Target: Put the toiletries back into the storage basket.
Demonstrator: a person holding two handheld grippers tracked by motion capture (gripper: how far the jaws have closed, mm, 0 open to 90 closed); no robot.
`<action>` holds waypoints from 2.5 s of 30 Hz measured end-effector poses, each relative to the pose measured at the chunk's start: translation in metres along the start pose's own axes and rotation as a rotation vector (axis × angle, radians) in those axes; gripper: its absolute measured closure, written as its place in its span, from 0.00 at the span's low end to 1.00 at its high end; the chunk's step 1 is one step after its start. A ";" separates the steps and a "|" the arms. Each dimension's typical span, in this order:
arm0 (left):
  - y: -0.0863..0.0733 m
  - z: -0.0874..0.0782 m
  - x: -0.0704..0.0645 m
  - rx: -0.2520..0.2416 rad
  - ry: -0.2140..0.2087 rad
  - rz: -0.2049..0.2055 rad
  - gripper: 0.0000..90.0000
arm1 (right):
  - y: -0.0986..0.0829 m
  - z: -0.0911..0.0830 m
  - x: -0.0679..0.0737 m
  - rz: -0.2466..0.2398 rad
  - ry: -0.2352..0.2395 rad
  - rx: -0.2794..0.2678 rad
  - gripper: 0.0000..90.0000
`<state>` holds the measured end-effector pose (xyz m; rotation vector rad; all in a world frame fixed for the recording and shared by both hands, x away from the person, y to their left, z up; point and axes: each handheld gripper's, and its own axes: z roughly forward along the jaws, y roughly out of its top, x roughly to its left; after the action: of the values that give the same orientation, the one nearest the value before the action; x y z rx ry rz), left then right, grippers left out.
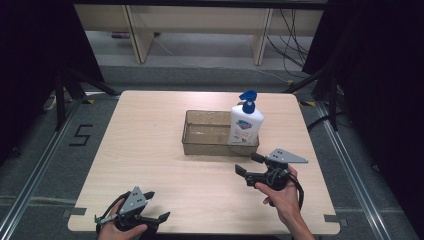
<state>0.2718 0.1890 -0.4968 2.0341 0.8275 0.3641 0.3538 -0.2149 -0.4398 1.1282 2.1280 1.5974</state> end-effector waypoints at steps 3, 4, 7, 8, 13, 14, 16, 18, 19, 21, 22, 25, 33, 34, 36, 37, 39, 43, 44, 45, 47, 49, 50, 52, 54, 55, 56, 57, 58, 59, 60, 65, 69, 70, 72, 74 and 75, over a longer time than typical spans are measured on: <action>0.000 0.000 0.000 -0.001 -0.003 -0.005 0.17 | -0.003 -0.001 -0.001 -0.035 -0.015 -0.006 0.21; 0.000 0.000 0.000 -0.001 -0.004 -0.006 0.17 | -0.004 0.000 0.002 -0.004 -0.006 -0.012 0.21; 0.000 -0.001 0.000 0.009 -0.001 -0.002 0.17 | -0.007 -0.002 0.003 0.012 0.006 0.010 0.21; 0.000 0.000 0.000 0.007 -0.001 -0.005 0.17 | -0.007 -0.003 0.002 -0.011 0.001 0.009 0.21; 0.000 0.001 -0.001 0.001 -0.010 -0.012 0.17 | -0.013 -0.003 0.002 -0.006 0.008 0.031 0.19; 0.000 0.001 -0.001 0.001 -0.010 -0.012 0.17 | -0.013 -0.003 0.002 -0.006 0.008 0.031 0.19; 0.000 0.000 0.000 0.004 -0.007 -0.012 0.17 | -0.016 -0.004 0.004 0.017 0.012 0.023 0.19; 0.000 0.000 0.000 0.003 -0.007 -0.012 0.17 | -0.018 -0.004 0.005 0.029 0.016 0.022 0.19; 0.000 0.000 -0.001 0.003 -0.008 -0.012 0.17 | -0.019 -0.004 0.003 0.007 0.005 0.023 0.19; 0.000 0.000 0.000 0.008 -0.012 -0.004 0.17 | -0.020 -0.005 0.005 0.030 0.011 0.030 0.19; 0.000 -0.001 0.001 0.020 -0.012 0.016 0.17 | -0.022 -0.005 0.005 0.014 0.009 0.033 0.18; 0.000 -0.001 0.001 0.015 -0.008 0.013 0.17 | -0.024 -0.007 0.009 0.063 0.031 0.055 0.18; 0.000 -0.001 0.001 0.011 -0.011 0.010 0.17 | -0.031 -0.010 0.009 0.029 0.020 0.058 0.18; 0.000 -0.001 0.001 0.011 -0.011 0.010 0.17 | -0.031 -0.010 0.009 0.029 0.020 0.058 0.18; 0.000 0.000 0.000 0.001 -0.007 -0.002 0.17 | -0.035 -0.011 0.010 0.033 0.029 0.060 0.17; 0.000 0.000 0.000 0.001 -0.007 -0.002 0.17 | -0.035 -0.011 0.010 0.033 0.029 0.060 0.17; 0.000 0.001 -0.001 -0.006 -0.008 -0.004 0.17 | -0.038 -0.012 0.011 0.029 0.018 0.057 0.17; 0.000 0.000 0.000 0.006 -0.014 -0.001 0.17 | -0.041 -0.013 0.013 0.040 0.036 0.067 0.17; 0.000 0.000 0.000 0.003 -0.013 -0.003 0.17 | -0.043 -0.015 0.015 0.046 0.030 0.074 0.17; 0.000 0.000 0.000 0.004 -0.014 -0.003 0.17 | -0.044 -0.014 0.013 0.017 0.032 0.067 0.17; 0.000 0.000 0.000 0.002 -0.014 -0.003 0.17 | -0.044 -0.015 0.014 0.019 0.029 0.076 0.17; 0.000 0.000 0.000 -0.003 -0.012 -0.005 0.17 | -0.045 -0.018 0.015 0.014 0.036 0.086 0.17; 0.000 -0.001 0.000 0.000 -0.013 -0.003 0.17 | -0.045 -0.018 0.015 0.014 0.036 0.086 0.17; 0.000 0.000 -0.001 -0.010 -0.015 -0.011 0.17 | -0.047 -0.019 0.015 0.008 0.026 0.077 0.17; 0.001 0.000 -0.001 -0.011 -0.015 -0.011 0.17 | -0.048 -0.020 0.017 0.030 0.021 0.091 0.17; 0.001 0.000 -0.001 -0.011 -0.015 -0.011 0.17 | -0.049 -0.021 0.016 0.010 0.028 0.077 0.17; 0.000 0.000 -0.001 -0.010 -0.015 -0.011 0.17 | -0.049 -0.021 0.016 0.010 0.028 0.077 0.17; 0.000 0.000 0.000 -0.003 -0.013 -0.002 0.17 | -0.050 -0.021 0.017 0.019 0.034 0.084 0.17; 0.000 0.000 0.000 -0.002 -0.014 -0.002 0.17 | -0.052 -0.021 0.019 0.044 0.036 0.084 0.17; 0.000 0.000 0.000 -0.002 -0.014 -0.002 0.17 | -0.052 -0.022 0.017 -0.007 0.015 0.088 0.17; 0.000 0.000 -0.001 -0.006 -0.017 -0.009 0.17 | -0.053 -0.022 0.018 -0.006 0.016 0.086 0.17; 0.000 0.000 0.000 -0.001 -0.014 -0.002 0.17 | -0.057 -0.023 0.022 -0.002 0.025 0.109 0.17; 0.001 0.000 -0.001 0.002 -0.013 0.002 0.17 | -0.060 -0.026 0.026 0.040 0.044 0.121 0.17; 0.001 0.000 -0.001 0.001 -0.014 0.000 0.17 | -0.061 -0.026 0.023 0.003 0.035 0.115 0.17; 0.001 0.000 0.000 0.007 -0.012 0.008 0.17 | -0.061 -0.028 0.024 -0.003 0.034 0.118 0.17; 0.000 0.000 0.000 0.008 -0.015 0.004 0.17 | -0.064 -0.029 0.025 0.016 0.036 0.126 0.17; 0.000 0.000 -0.001 -0.001 -0.013 -0.001 0.17 | -0.064 -0.030 0.025 0.007 0.035 0.127 0.17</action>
<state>0.2713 0.1882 -0.4967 2.0328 0.8203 0.3496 0.2914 -0.2247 -0.4805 1.1542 2.2790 1.5140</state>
